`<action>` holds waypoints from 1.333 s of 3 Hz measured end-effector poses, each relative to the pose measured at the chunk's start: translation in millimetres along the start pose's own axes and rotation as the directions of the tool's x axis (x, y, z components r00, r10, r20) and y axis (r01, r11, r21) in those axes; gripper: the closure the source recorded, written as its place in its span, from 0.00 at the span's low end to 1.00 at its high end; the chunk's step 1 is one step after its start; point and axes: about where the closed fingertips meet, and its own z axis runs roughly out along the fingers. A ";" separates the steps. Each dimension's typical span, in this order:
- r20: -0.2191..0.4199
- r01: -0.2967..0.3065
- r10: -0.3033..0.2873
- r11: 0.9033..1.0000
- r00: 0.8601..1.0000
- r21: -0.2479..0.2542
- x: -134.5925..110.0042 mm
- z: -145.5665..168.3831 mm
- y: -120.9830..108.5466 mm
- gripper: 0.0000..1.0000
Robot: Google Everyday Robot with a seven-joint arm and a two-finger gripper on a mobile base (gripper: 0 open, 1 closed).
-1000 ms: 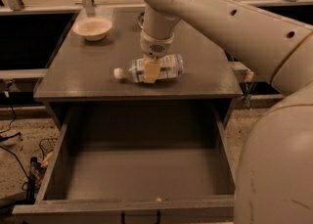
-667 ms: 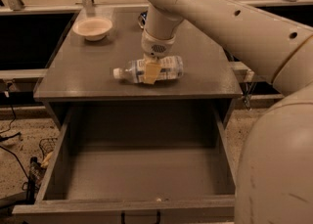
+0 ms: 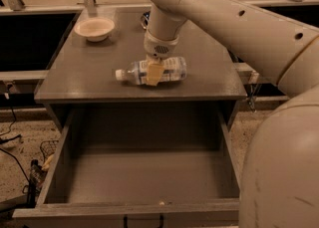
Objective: Pick blue plastic bottle from top drawer and place on counter
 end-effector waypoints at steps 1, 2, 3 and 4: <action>0.000 0.000 0.000 1.000 1.000 0.000 0.0 0.1 0.0 0.58; 0.000 0.000 0.000 1.000 1.000 0.000 0.0 0.1 0.0 0.28; 0.000 0.000 0.000 1.000 1.000 0.000 0.0 0.1 0.0 0.04; 0.000 0.000 0.000 1.000 1.000 0.000 0.0 0.2 0.0 0.00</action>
Offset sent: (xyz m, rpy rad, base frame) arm 0.0000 0.0000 0.0000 0.0000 0.0000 0.0000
